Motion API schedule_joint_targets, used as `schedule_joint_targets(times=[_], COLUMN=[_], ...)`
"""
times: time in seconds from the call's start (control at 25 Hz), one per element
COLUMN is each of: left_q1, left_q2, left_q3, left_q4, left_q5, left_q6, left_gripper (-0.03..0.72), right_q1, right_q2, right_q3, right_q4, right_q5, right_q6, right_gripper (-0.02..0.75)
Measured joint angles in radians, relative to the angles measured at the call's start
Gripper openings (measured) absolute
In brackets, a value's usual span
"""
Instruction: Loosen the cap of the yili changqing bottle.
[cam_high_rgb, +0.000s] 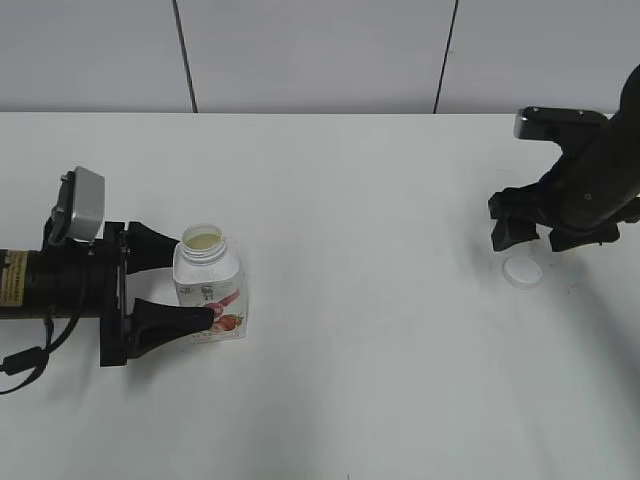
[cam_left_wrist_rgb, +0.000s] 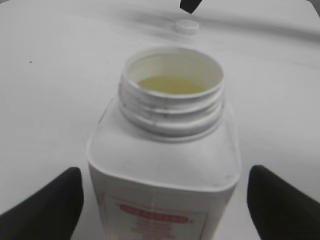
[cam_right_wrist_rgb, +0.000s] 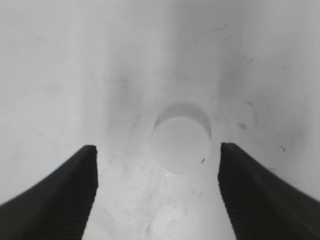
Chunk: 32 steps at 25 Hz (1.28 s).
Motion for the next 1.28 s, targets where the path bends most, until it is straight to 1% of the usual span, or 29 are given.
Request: schedule_joint_targets(times=[0.16,0.32,0.48,0.6,0.72,0.84,0.92,0.96,1.04,1.08,1.16,1.28], left_q1=[0.057,0.124,0.184,0.221,0.226,0.226,0.226,0.226,0.225,0.225,0.228,0.228], left_q2=[-0.026,-0.085,-0.168,-0.241,-0.321,-0.381,-0.407,-0.416,-0.421,-0.422,-0.426,-0.434], left_q3=[0.000,0.000,0.000,0.000,0.001,0.001,0.001,-0.004,-0.024,-0.032,-0.040,-0.040], left_q4=[0.065,0.126,0.156,0.155,0.106,0.023,-0.037,-0.067,-0.116,-0.127,-0.138,-0.138], left_q5=[-0.001,0.024,0.077,0.124,0.212,0.325,0.446,0.513,0.712,0.808,0.931,0.998], left_q6=[-0.065,-0.100,-0.148,-0.185,-0.264,-0.295,-0.308,-0.340,-0.458,-0.521,-0.582,-0.610], left_gripper=[0.569,0.562,0.562,0.560,0.546,0.531,0.529,0.527,0.526,0.526,0.526,0.526], right_q1=[0.000,0.000,0.000,0.000,0.000,0.000,0.000,0.000,0.000,0.000,0.000,0.000], right_q2=[-0.067,-0.119,-0.157,-0.180,-0.194,-0.195,-0.195,-0.195,-0.195,-0.195,-0.195,-0.195], right_q3=[0.000,0.000,-0.004,-0.010,-0.010,-0.024,-0.048,-0.061,-0.086,-0.101,-0.125,-0.159], right_q4=[0.000,0.000,0.000,0.000,-0.012,-0.035,-0.046,-0.052,-0.065,-0.072,-0.086,-0.099], right_q5=[0.009,0.020,0.023,0.023,0.022,0.025,0.029,0.032,0.034,0.039,0.059,0.100], right_q6=[-0.012,-0.026,-0.029,-0.030,-0.031,-0.031,-0.032,-0.032,-0.032,-0.032,-0.032,-0.033], right_gripper=[0.588,0.588,0.588,0.588,0.588,0.588,0.588,0.588,0.588,0.588,0.588,0.587])
